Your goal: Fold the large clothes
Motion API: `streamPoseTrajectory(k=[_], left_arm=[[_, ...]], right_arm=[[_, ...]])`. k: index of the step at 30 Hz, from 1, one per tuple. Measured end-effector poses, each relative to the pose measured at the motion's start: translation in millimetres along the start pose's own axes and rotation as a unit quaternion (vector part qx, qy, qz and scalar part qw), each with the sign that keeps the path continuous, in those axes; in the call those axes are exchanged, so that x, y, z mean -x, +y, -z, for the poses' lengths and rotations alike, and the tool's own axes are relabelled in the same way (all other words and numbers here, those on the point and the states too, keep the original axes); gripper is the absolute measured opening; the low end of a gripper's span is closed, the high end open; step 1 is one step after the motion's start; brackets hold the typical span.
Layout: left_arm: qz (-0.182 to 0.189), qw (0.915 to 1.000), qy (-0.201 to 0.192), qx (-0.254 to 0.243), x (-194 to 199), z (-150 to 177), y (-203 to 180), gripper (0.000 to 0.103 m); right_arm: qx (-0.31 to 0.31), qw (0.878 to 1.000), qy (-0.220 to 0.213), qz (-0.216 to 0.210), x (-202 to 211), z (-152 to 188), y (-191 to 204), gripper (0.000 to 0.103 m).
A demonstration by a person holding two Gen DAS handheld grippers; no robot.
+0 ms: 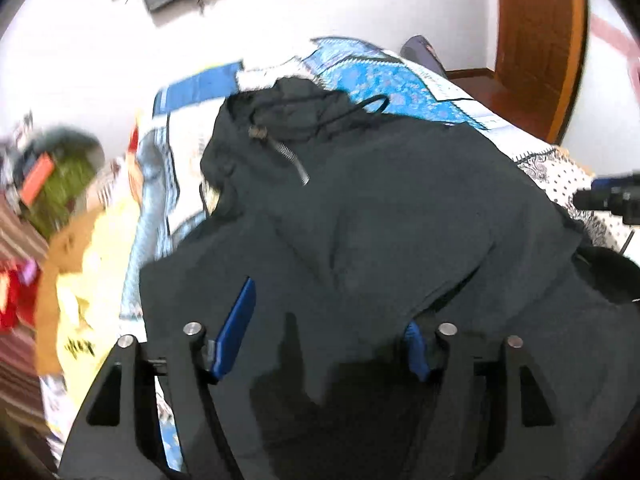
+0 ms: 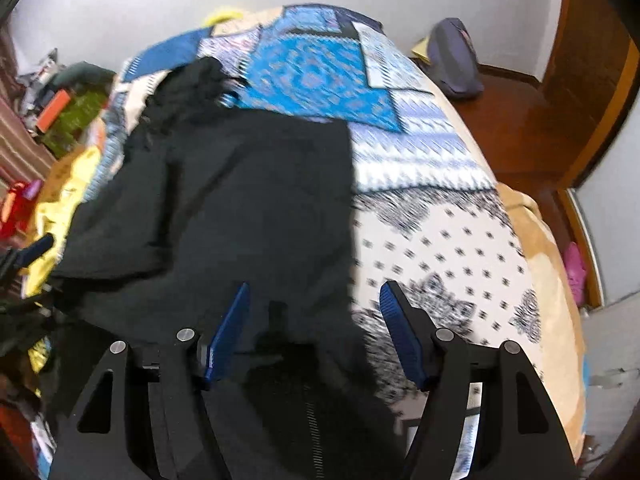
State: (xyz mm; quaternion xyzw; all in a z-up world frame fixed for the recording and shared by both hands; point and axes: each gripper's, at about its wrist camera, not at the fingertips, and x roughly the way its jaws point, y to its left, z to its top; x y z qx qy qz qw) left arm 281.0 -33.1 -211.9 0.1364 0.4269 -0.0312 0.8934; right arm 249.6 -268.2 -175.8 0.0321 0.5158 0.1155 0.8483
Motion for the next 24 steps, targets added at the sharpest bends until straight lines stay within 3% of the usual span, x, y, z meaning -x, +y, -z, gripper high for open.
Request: streamPoseTrajectory(k=[5,9,14,17,19,21,24], left_arm=[[0.002,0.9994,0.005,-0.036,-6,-16,-23,0.067],[0.029,0.9988,0.018,-0.036,-17,-29,-31,0.067],[0.031,0.9989,0.018,-0.032,-31,-46,-37,0.067],[0.038,0.9990,0.002,-0.023,-29,-52,-36,0.050],[0.042,0.9989,-0.013,-0.015,-21,-56,-32,0.027],[0.042,0.9988,-0.027,-0.002,-11,-59,-26,0.016],[0.042,0.9979,-0.043,0.024,2,-60,-7,0.012]], right_arm=[[0.021,1.000,0.009,-0.008,-16,-1,20,0.064],[0.025,0.998,0.052,-0.014,-47,12,26,0.064],[0.020,0.999,0.038,-0.025,-46,16,21,0.068],[0.017,0.999,0.035,-0.031,-46,16,19,0.069],[0.018,0.999,0.033,-0.032,-45,17,18,0.070],[0.019,0.999,0.032,-0.031,-45,18,19,0.070],[0.021,0.999,0.029,-0.030,-43,20,21,0.070]])
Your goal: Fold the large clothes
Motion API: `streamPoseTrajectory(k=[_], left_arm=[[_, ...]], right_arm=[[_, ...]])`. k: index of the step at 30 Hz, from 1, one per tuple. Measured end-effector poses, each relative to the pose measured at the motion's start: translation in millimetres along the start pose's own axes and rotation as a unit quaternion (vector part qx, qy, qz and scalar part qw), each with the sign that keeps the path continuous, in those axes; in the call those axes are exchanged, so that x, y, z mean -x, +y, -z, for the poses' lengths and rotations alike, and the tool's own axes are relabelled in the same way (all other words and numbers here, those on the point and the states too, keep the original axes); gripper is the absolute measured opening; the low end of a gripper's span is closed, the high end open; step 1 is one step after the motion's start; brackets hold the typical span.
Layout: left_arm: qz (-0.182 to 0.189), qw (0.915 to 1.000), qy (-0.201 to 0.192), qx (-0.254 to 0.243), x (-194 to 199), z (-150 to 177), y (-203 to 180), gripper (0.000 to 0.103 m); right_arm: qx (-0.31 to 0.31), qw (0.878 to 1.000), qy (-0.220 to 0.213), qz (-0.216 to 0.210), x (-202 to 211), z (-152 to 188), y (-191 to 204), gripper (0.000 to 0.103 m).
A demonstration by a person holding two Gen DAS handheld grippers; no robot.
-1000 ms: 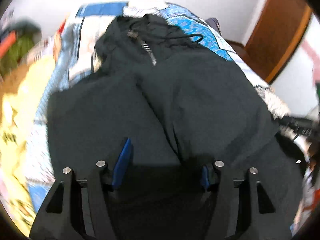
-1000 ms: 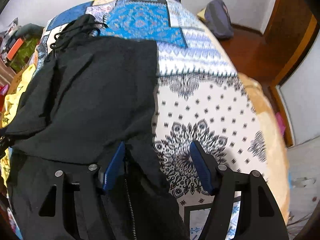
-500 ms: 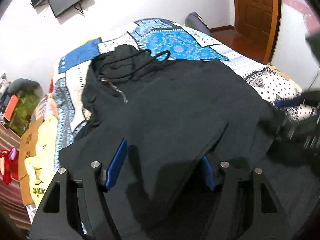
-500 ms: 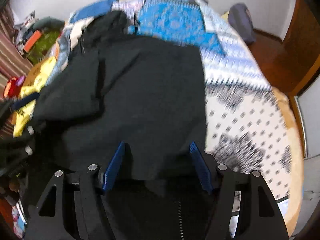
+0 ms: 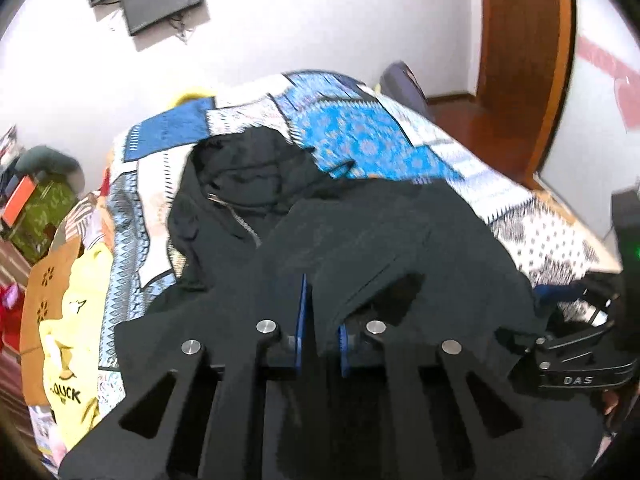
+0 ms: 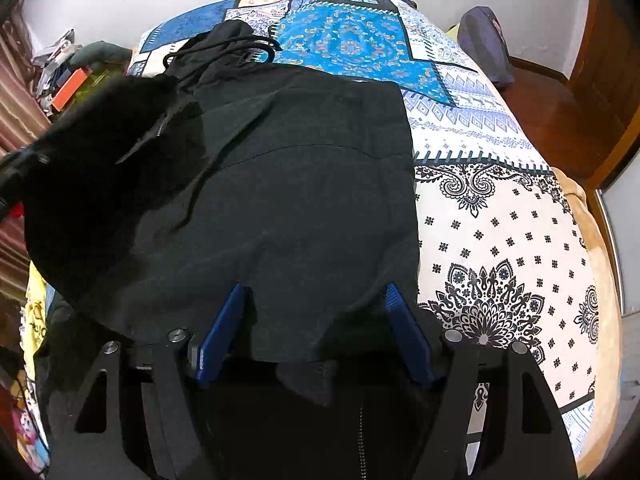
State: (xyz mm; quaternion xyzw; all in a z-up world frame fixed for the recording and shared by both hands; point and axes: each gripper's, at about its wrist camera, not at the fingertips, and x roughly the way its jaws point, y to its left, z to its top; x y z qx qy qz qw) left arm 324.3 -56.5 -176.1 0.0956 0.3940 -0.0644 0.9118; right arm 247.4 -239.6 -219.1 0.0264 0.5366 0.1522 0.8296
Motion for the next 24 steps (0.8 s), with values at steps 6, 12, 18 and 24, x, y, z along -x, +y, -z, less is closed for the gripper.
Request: streamPoseTrajectory(k=[6,12,18,24], left_arm=[[0.029,0.9966,0.007,0.076,23,6,56,0.012],[0.070,0.9827,0.042,0.166,24,48,98,0.018],[0.077,0.9655,0.075,0.237,14,96,127,0.018],[0.141,0.9287,0.079,0.334,5,121,160,0.018]], right_arm=[[0.002,1.000,-0.003,0.004,1,1,2,0.071],[0.000,1.000,0.002,0.013,3,-1,4,0.071],[0.000,1.000,0.008,0.027,6,-3,7,0.070],[0.001,0.999,0.006,0.034,15,-6,13,0.070]])
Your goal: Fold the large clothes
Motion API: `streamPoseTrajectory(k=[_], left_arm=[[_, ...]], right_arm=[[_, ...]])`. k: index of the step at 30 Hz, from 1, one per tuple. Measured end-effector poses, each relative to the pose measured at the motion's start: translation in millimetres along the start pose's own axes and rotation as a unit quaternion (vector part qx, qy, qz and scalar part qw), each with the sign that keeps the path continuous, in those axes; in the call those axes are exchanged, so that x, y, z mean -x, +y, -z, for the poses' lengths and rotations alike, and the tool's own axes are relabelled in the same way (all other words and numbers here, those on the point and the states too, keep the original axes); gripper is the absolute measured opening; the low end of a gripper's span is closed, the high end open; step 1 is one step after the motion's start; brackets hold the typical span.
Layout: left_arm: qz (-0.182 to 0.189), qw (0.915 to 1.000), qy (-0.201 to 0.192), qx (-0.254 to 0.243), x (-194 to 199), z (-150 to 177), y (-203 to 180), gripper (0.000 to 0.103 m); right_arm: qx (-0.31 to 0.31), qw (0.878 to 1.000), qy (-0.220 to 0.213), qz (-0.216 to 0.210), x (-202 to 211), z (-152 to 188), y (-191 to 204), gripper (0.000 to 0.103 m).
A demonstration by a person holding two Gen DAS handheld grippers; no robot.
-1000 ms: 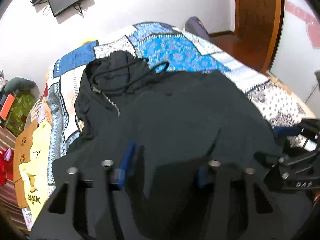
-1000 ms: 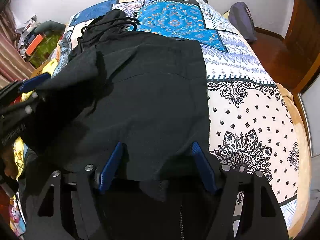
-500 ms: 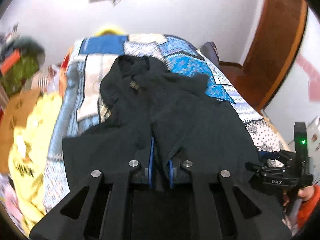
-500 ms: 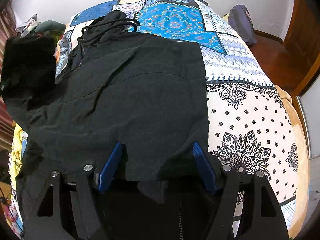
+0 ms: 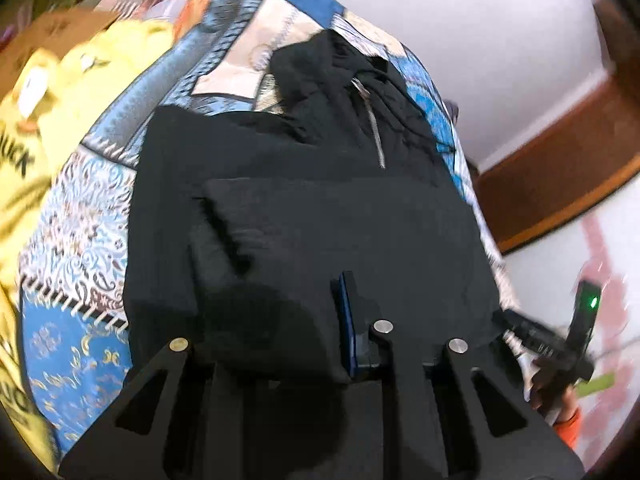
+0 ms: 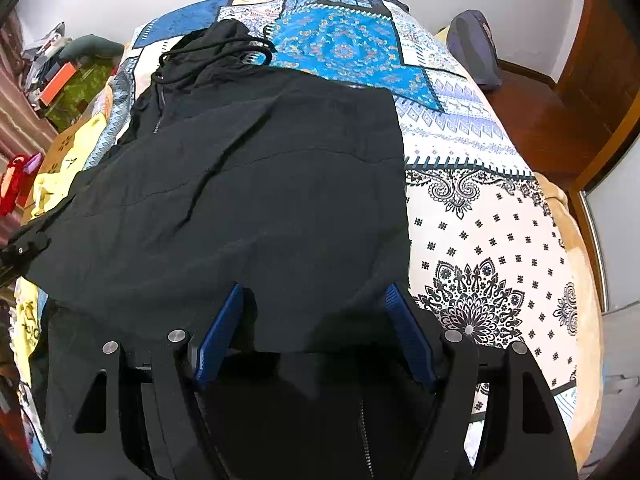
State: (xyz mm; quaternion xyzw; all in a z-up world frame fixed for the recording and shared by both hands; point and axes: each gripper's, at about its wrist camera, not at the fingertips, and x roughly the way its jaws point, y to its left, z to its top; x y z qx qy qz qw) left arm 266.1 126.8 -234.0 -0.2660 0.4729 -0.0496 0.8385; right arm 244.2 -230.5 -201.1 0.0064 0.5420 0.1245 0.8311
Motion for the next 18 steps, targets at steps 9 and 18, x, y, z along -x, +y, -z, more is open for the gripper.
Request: streamPoseTrajectory(k=[9,18], left_arm=[[-0.052,0.9908,-0.068,-0.105,37,2,-20,0.018],[-0.158,0.9779,-0.045,-0.129,17,13,4,0.049]], right_arm=[[0.018,0.999,-0.033,0.006,23,-13,16,0.070],[0.035,0.999,0.007,0.012,-5,-5,30,0.070]])
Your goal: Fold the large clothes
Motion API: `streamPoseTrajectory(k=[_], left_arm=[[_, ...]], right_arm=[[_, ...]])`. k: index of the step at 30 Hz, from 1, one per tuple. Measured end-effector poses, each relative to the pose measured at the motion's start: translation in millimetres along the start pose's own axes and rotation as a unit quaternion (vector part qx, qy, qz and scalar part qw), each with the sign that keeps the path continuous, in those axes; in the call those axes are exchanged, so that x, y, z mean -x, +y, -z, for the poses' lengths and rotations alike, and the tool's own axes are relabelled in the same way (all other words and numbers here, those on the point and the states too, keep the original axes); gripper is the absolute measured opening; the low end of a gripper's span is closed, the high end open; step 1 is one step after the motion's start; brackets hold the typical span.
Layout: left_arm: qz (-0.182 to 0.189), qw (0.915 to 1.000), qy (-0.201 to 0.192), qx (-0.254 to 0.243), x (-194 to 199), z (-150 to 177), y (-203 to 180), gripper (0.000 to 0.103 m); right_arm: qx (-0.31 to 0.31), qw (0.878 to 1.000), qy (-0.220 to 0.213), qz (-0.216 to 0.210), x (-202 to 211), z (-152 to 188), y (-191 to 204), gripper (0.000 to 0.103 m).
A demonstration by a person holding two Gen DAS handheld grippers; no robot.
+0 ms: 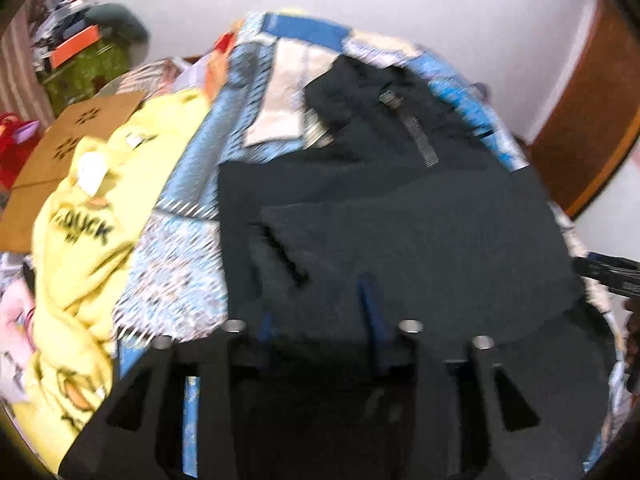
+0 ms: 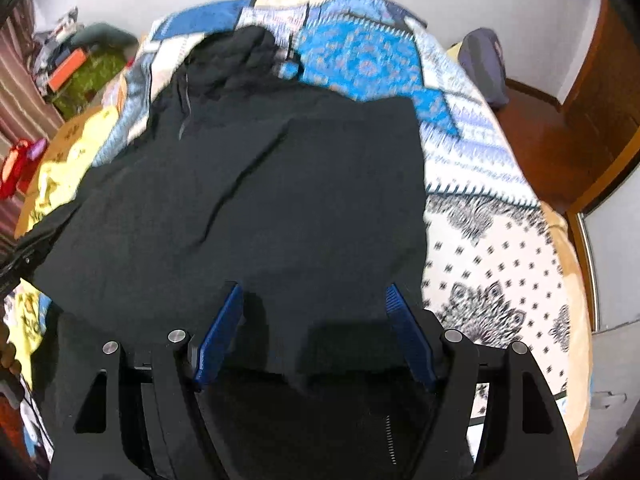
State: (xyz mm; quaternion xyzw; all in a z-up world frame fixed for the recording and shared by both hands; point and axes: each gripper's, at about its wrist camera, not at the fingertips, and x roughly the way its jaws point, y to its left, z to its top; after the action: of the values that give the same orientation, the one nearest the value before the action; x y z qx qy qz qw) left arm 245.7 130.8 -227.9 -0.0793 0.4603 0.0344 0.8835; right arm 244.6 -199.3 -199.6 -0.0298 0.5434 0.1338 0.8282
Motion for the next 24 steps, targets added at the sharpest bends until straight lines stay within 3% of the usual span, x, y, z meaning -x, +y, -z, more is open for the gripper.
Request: streamPoseTrajectory(k=[4,9,12,15,24], left_arm=[[-0.033,0.9990,0.029,0.002,-15,17,18,0.052],[-0.028,0.9985,0.047,0.005,-13,26,33,0.067],[-0.032,0.9984,0.044,-0.012,-5,19,31,0.067],[-0.046,0.9981,0.022,-0.036,10,5,24,0.067],[-0.030,0.9952,-0.060,-0.071,43,-77,-9,0.067]], right_arm=[[0.016,1.000,0.009,0.013,-11,7,4,0.070],[0.019,1.000,0.015,0.011,-9,2,4,0.070],[0.024,1.000,0.009,0.011,-4,-6,4,0.070],[0.032,0.999,-0.012,0.016,7,-14,6,0.070],[0.036,0.996,-0.078,0.000,35,-79,10,0.070]])
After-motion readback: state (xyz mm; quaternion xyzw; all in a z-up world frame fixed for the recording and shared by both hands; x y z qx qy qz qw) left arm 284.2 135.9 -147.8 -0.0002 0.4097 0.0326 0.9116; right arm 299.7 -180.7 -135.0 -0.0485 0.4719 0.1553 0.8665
